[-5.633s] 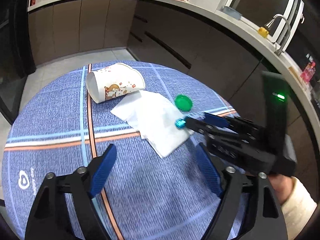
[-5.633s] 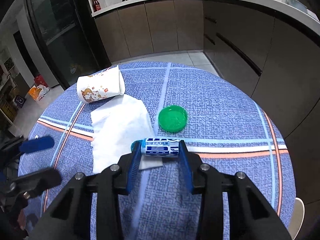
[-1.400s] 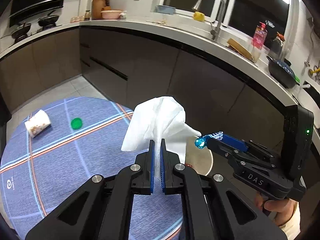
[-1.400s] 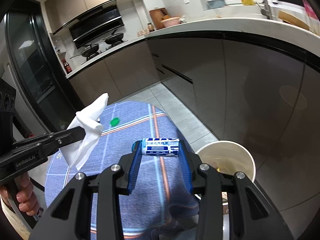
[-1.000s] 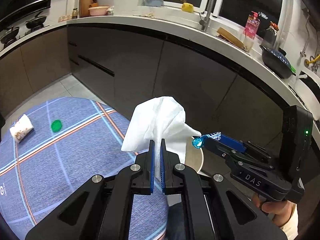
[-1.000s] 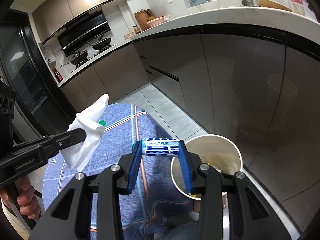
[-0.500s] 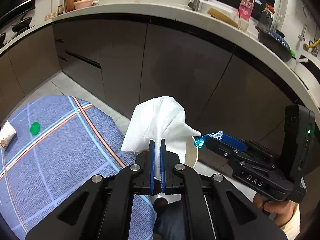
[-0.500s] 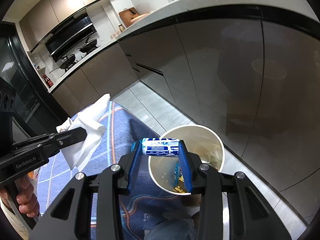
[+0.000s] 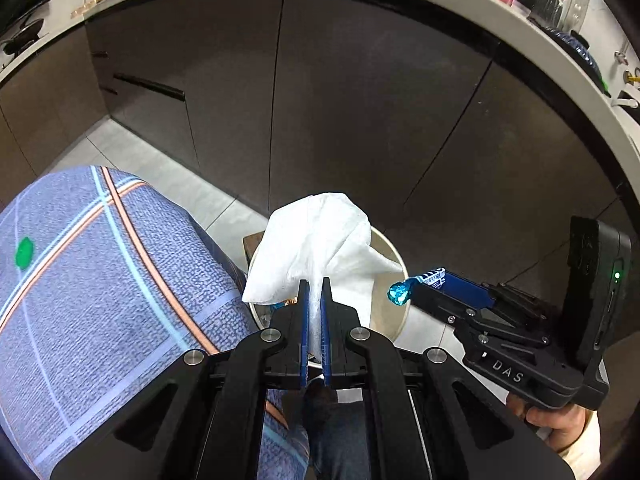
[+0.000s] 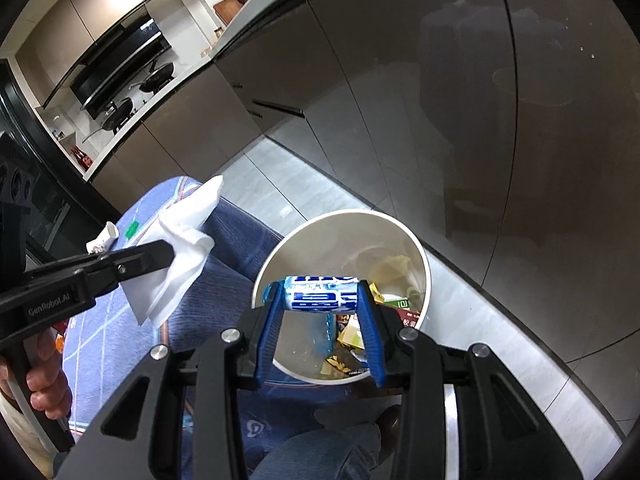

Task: Collect trash
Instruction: 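Open both tools over the white bin to drop the tube and tissue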

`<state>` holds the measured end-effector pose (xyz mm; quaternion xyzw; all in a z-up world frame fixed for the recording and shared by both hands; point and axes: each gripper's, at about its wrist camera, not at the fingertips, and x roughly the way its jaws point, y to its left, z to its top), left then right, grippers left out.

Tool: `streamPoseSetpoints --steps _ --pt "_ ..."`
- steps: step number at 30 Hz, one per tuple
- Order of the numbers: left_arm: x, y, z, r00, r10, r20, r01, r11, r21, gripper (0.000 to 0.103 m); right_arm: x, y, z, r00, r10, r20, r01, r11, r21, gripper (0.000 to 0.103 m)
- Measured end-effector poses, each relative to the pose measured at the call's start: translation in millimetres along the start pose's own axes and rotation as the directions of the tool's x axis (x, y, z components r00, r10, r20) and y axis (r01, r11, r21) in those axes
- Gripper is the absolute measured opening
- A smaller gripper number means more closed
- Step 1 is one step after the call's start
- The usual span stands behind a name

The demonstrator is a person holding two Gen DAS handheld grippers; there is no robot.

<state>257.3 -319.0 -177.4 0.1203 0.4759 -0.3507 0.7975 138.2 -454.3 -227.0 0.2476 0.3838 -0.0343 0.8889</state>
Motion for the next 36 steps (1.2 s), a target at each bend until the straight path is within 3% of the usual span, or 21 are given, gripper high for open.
streamPoseSetpoints --steps 11,12,13,14,16,18,22,24,36 --pt "51.1 1.7 6.7 0.997 0.015 -0.069 -0.014 1.0 0.01 0.006 45.3 -15.1 0.5 0.997 -0.041 -0.065 0.039 0.999 -0.032 0.039" --pt "53.4 1.2 7.1 0.998 0.021 -0.066 -0.02 1.0 0.011 0.009 49.3 -14.5 0.6 0.996 -0.045 -0.071 0.042 0.998 -0.043 0.043" --pt "55.4 1.2 7.3 0.998 0.03 -0.063 -0.029 0.999 0.015 0.019 50.9 -14.0 0.2 0.996 -0.046 -0.074 0.043 0.998 -0.051 0.047" --pt "54.6 2.6 6.0 0.998 0.048 -0.05 -0.047 0.999 0.017 0.026 52.6 -13.0 0.2 0.996 -0.051 -0.072 0.046 0.997 -0.062 0.058" --pt "51.0 4.4 7.4 0.996 0.085 -0.015 -0.085 0.996 0.01 0.048 52.6 -11.5 -1.1 0.996 -0.065 -0.053 0.061 0.994 -0.086 0.069" --pt "46.0 8.9 9.2 0.996 0.089 0.007 -0.089 0.996 -0.01 0.058 50.2 -9.1 -1.6 0.997 -0.071 -0.032 0.067 0.992 -0.107 0.085" --pt "32.6 20.4 11.1 0.993 0.107 0.056 -0.103 0.993 -0.065 0.083 45.2 -5.9 -2.4 0.997 -0.077 -0.012 0.075 0.989 -0.129 0.098" --pt "24.8 25.4 11.9 0.986 0.139 0.091 -0.131 0.987 -0.09 0.09 42.4 -4.6 -3.2 0.997 -0.078 -0.007 0.077 0.988 -0.136 0.1" --pt "-13.2 22.0 -0.5 0.976 0.178 0.127 -0.164 0.98 -0.115 0.094 27.0 13.8 -2.6 0.998 -0.06 -0.015 0.057 0.987 -0.15 0.1"
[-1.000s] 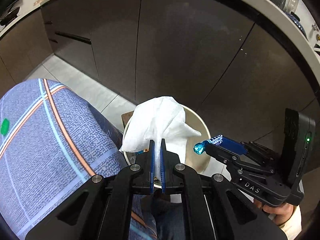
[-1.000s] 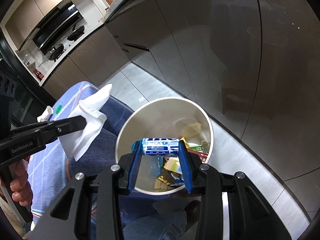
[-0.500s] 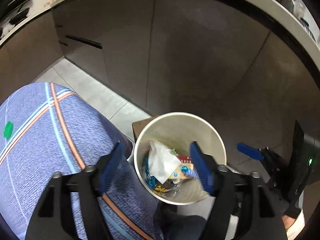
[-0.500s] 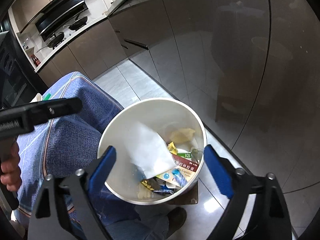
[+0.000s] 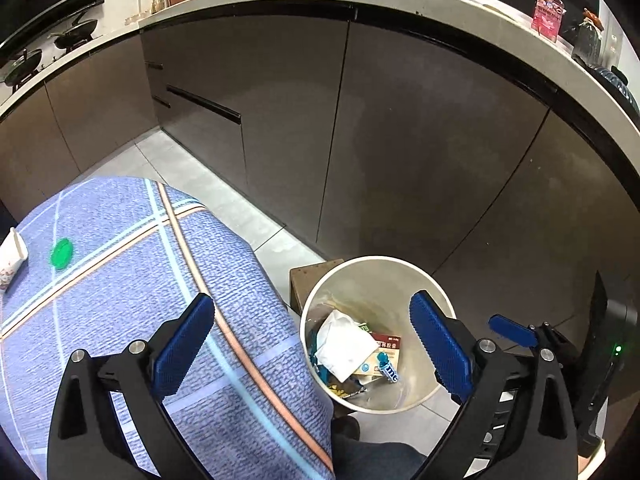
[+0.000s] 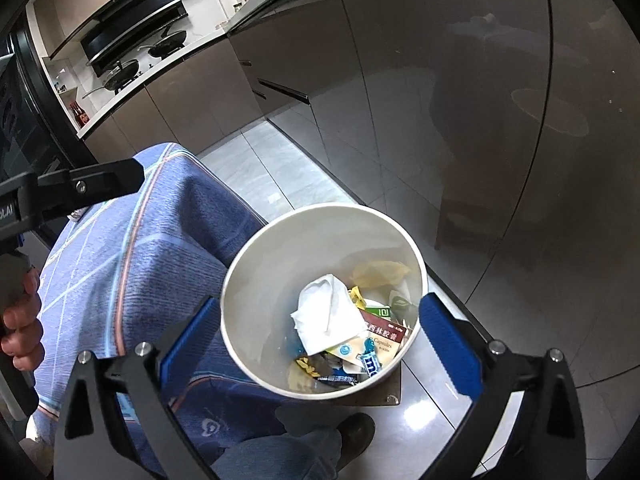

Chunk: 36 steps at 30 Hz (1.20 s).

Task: Collect trash
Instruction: 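Open both tools over the white bin to drop the tube and tissue, then move both tools back over the table toward the paper cup and green lid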

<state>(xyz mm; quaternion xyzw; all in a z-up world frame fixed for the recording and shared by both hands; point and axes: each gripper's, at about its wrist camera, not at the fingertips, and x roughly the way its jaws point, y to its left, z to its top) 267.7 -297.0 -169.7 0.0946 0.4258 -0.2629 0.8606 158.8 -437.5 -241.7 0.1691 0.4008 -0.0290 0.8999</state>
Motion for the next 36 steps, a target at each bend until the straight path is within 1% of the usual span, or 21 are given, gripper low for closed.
streamPoseSetpoints --steps 3,6,9,13,17,19,21,23,28,30,34,36 --pt "-12.3 3.0 -0.6 1.0 0.019 0.013 -0.019 1.0 -0.006 0.094 -9.6 6.8 4.0 1.0 0.005 0.017 -0.005 1.0 -0.009 0.1" --pt "-21.4 13.3 6.9 0.999 0.031 0.029 -0.031 0.999 -0.016 0.094 -17.7 16.2 8.7 0.999 0.01 0.03 -0.01 1.0 -0.024 0.1" --pt "-34.0 21.9 5.5 0.998 0.04 0.045 -0.038 0.999 -0.028 0.094 -25.8 26.3 13.6 0.999 0.016 0.045 -0.013 0.999 -0.046 0.1" --pt "-49.8 32.1 0.6 0.997 0.041 0.059 -0.038 0.998 -0.051 0.094 -35.3 42.9 16.4 0.998 0.023 0.062 -0.018 0.997 -0.079 0.1" --pt "-68.1 51.4 -5.4 0.997 0.036 0.061 -0.031 0.996 -0.085 0.094 -43.7 62.2 20.8 0.997 0.035 0.072 -0.027 0.993 -0.111 0.1" --pt "-81.0 66.0 -11.5 0.998 0.034 0.06 -0.028 0.994 -0.106 0.094 -48.7 72.5 23.0 0.996 0.042 0.083 -0.031 0.992 -0.122 0.1" --pt "-91.0 78.8 -15.9 0.996 0.048 0.07 -0.039 0.992 -0.117 0.094 -53.0 84.5 25.5 0.993 0.063 0.095 -0.05 0.989 -0.136 0.1" --pt "-105.0 95.1 -20.3 0.993 0.073 0.088 -0.061 0.989 -0.134 0.094 -54.5 96.3 27.9 0.992 0.078 0.098 -0.062 0.987 -0.151 0.1" --pt "-131.6 141.9 -32.3 0.992 0.086 0.093 -0.066 0.977 -0.202 0.094 -55.5 135.1 37.0 0.988 0.125 0.095 -0.103 0.971 -0.217 0.1" --pt "-141.8 161.8 -37.8 0.99 0.104 0.099 -0.079 0.97 -0.23 0.094 -54.8 154.5 39.5 0.985 0.151 0.087 -0.125 0.96 -0.25 0.1" --pt "-159.1 206.1 -52.1 0.981 0.158 0.11 -0.118 0.946 -0.302 0.094 -49.6 192.9 41.0 0.982 0.174 0.068 -0.144 0.938 -0.316 0.099" --pt "-165.3 223.5 -58.1 0.979 0.173 0.111 -0.128 0.935 -0.331 0.094 -45.2 209.7 43.3 0.982 0.181 0.055 -0.152 0.927 -0.343 0.098"
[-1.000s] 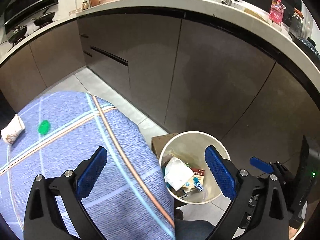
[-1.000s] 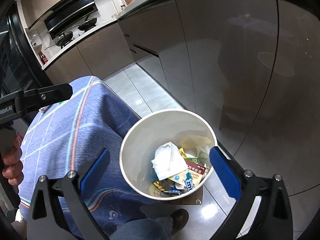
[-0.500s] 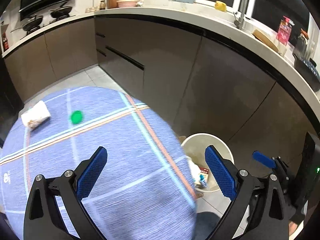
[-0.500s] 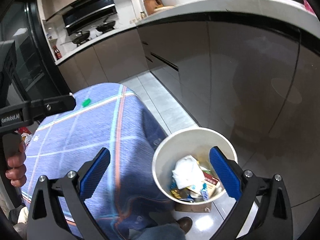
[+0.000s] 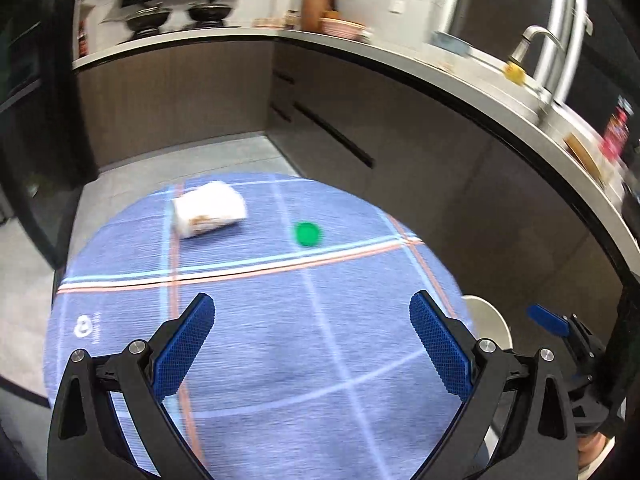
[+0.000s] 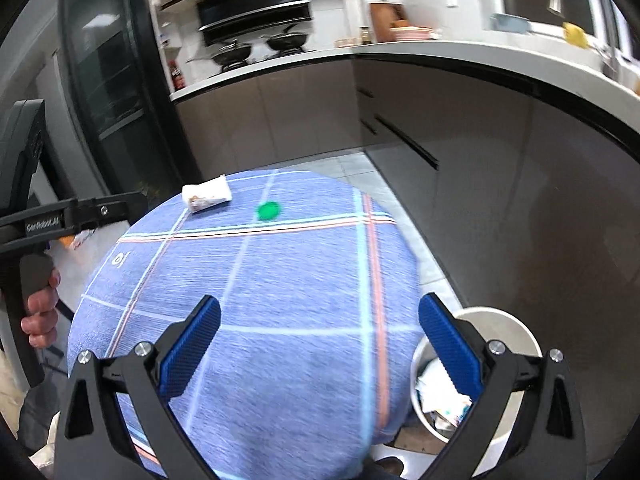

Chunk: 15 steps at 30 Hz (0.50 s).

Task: Collect trash
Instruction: 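Move both tools back over the table toward the paper cup and green lid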

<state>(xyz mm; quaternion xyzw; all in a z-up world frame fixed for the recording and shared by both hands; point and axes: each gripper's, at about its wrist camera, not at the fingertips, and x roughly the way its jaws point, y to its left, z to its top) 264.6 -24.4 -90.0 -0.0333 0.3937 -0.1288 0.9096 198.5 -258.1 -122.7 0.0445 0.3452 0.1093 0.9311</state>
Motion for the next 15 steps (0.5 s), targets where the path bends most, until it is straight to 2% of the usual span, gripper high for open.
streamPoseSetpoints --steps 7,9,11,15 --pt "0.0 59.1 0.5 1.0 0.016 -0.016 -0.017 0.996 -0.087 0.094 38.7 53.7 21.2 0.996 0.053 -0.071 -0.06 0.993 -0.105 0.085" --pt "2.6 73.5 0.3 1.0 0.023 -0.018 -0.025 0.995 -0.101 0.094 52.5 65.8 26.6 0.994 0.062 -0.095 -0.073 0.99 -0.122 0.077" --pt "5.6 86.2 1.0 0.999 0.029 -0.019 -0.031 0.994 -0.108 0.094 63.9 73.6 30.9 0.991 0.069 -0.113 -0.084 0.988 -0.129 0.073" --pt "14.7 104.6 7.5 0.998 0.057 -0.025 -0.059 0.993 -0.105 0.094 90.9 85.7 40.9 0.986 0.082 -0.144 -0.101 0.987 -0.129 0.072"
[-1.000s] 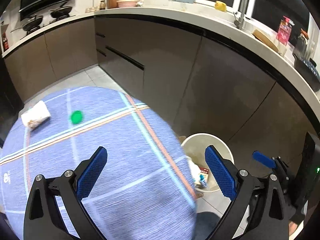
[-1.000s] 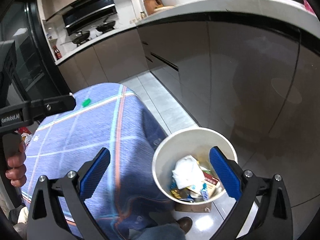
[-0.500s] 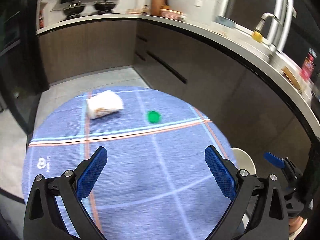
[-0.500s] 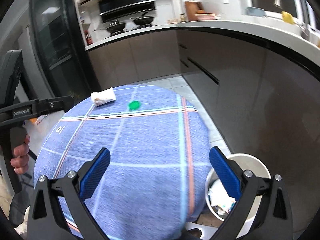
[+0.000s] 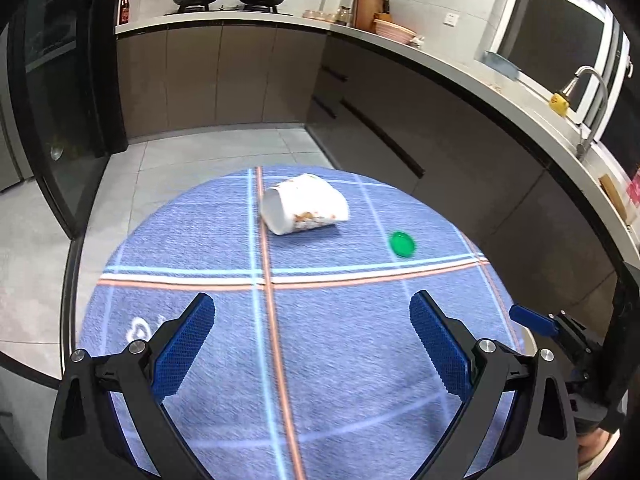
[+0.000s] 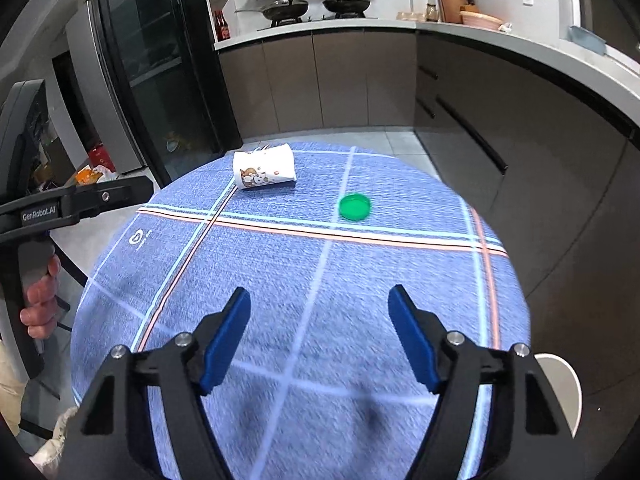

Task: Collect trash
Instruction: 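Move both tools back over the table toward the paper cup and green lid, then grasp the cat-print paper cup with the left tool while the right tool grasps the green lid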

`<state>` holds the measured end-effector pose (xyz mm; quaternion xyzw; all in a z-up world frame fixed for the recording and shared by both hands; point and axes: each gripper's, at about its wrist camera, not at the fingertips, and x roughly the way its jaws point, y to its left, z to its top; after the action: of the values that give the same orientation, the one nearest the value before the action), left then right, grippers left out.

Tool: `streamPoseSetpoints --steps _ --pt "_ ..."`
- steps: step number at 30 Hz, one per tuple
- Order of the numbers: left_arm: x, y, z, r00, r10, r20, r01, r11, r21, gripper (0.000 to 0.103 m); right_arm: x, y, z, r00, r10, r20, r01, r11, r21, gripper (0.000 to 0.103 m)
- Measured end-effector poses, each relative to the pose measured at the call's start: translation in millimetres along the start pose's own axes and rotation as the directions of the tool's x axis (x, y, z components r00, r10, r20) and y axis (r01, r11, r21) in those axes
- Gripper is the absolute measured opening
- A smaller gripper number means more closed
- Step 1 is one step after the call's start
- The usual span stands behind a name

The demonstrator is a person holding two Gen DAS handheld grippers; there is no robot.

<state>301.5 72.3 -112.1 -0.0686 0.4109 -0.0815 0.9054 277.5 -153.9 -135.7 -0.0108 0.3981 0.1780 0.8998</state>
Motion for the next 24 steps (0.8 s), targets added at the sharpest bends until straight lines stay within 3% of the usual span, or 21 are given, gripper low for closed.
streamPoseSetpoints --steps 5,11,20,24 --pt "18.3 11.3 17.8 1.0 0.026 -0.005 -0.026 0.998 0.05 0.094 32.8 2.7 16.0 1.0 0.02 -0.022 -0.02 1.0 0.001 0.068" --pt "44.4 9.2 39.1 0.999 0.041 0.022 -0.045 0.982 0.184 0.095 77.0 0.6 37.0 0.998 0.01 -0.057 -0.01 1.0 -0.01 0.065" --pt "100.8 11.2 70.4 0.999 0.004 -0.032 0.005 0.958 0.287 0.095 125.8 -13.3 59.5 0.997 0.006 -0.073 -0.007 1.0 -0.01 0.064" --pt "125.7 13.8 84.2 0.993 -0.074 -0.095 0.098 0.954 0.285 0.095 138.7 -20.0 60.7 0.996 -0.003 -0.086 0.003 1.0 -0.008 0.064"
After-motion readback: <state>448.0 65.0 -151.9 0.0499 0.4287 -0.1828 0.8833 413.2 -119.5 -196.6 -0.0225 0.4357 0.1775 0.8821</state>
